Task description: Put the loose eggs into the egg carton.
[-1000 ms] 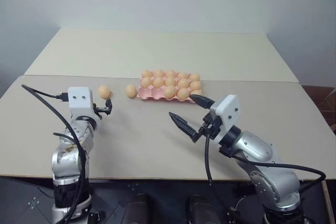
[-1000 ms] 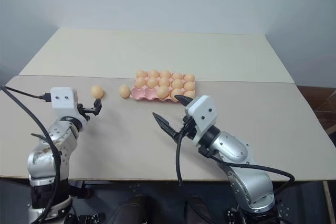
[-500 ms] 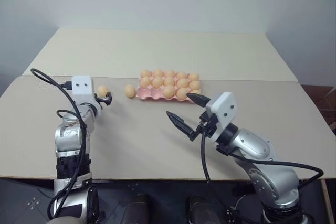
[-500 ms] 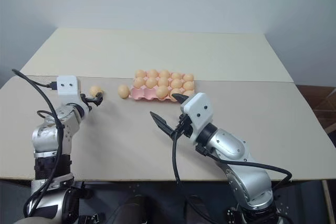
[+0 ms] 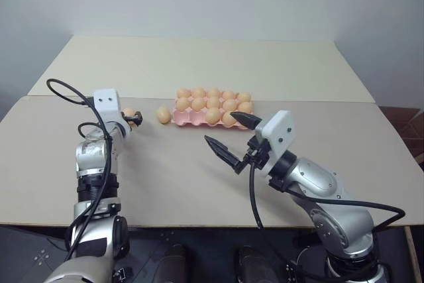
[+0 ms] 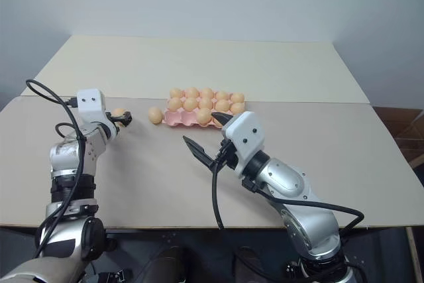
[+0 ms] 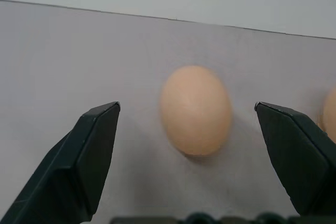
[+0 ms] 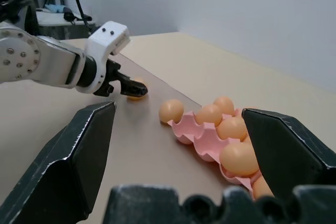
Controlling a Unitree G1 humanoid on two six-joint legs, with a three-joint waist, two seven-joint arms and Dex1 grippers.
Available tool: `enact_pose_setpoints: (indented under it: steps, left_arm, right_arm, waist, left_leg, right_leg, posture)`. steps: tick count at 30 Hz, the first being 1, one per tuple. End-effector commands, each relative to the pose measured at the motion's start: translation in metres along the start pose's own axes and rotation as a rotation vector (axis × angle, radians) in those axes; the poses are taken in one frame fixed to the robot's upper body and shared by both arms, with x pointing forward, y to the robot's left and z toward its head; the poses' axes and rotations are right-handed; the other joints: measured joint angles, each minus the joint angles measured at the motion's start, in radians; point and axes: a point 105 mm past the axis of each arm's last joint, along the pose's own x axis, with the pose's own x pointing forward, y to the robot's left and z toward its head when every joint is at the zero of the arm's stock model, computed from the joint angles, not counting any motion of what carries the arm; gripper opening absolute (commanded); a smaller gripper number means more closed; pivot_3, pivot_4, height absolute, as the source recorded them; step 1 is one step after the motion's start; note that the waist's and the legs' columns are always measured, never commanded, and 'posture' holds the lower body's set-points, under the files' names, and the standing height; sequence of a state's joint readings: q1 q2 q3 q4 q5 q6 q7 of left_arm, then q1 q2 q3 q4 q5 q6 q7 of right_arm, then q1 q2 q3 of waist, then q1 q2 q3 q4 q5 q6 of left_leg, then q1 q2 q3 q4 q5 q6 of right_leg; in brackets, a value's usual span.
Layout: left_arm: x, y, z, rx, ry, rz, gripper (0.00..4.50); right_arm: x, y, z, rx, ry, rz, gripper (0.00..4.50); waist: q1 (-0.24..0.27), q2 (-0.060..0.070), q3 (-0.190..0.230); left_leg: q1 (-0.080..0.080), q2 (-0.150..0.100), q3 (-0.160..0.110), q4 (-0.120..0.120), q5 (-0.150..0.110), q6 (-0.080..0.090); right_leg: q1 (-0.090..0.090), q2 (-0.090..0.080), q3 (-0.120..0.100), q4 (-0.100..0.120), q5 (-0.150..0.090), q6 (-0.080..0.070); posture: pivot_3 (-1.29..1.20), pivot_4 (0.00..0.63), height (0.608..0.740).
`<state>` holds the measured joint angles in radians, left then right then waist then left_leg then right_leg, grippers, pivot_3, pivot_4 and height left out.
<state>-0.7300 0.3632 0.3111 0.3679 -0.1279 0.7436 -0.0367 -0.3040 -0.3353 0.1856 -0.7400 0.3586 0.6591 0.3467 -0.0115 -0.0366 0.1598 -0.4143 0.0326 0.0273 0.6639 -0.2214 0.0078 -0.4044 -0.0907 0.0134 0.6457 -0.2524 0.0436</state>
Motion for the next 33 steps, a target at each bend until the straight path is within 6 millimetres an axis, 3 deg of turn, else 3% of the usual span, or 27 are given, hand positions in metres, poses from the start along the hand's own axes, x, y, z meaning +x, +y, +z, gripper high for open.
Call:
enact_pose_setpoints:
  steps: [1,12,24,27,33]
  left_arm:
    - [0.005,0.0,0.019,0.024,-0.047,-0.009,4.45]
    - [0.019,-0.011,0.023,0.043,-0.039,-0.034,4.45]
    - [0.022,-0.01,0.019,0.04,-0.031,-0.031,4.45]
    - [0.021,-0.009,0.019,0.04,-0.032,-0.032,3.85]
    - [0.02,-0.008,0.019,0.046,-0.042,-0.035,2.0]
  right_arm:
    - [-0.001,0.009,0.012,-0.027,-0.02,0.088,4.5]
    - [-0.007,0.015,0.008,-0.102,0.073,0.3,4.5]
    - [-0.003,0.007,0.01,-0.128,0.139,0.391,4.5]
    - [0.0,0.003,0.013,-0.127,0.132,0.381,4.5]
    - [0.002,0.001,0.014,-0.123,0.118,0.365,4.5]
  waist:
    - [0.0,0.0,0.0]
    - [0.0,0.0,0.0]
    - [0.0,-0.001,0.0]
    - [0.0,-0.001,0.0]
    - [0.0,-0.001,0.0]
  left_leg:
    - [0.0,0.0,0.0,0.0,0.0,0.0]
    - [-0.001,0.0,0.0,0.0,0.0,0.0]
    - [-0.001,0.0,0.001,0.0,0.0,0.0]
    - [-0.001,0.0,0.001,0.0,0.0,0.0]
    - [-0.001,0.0,0.001,0.0,0.0,0.0]
  right_leg:
    - [0.0,0.0,0.0,0.0,0.0,0.0]
    - [0.0,0.0,-0.001,0.0,0.0,0.0]
    - [0.0,-0.001,-0.001,0.0,0.0,0.0]
    - [0.0,-0.001,-0.001,0.0,0.0,0.0]
    - [-0.001,-0.001,-0.001,0.0,0.0,0.001]
  posture:
    - [0.0,0.15,0.74]
    - [0.0,0.15,0.74]
    - [0.0,0.15,0.74]
    - [0.0,0.15,0.74]
    - [0.0,0.15,0.74]
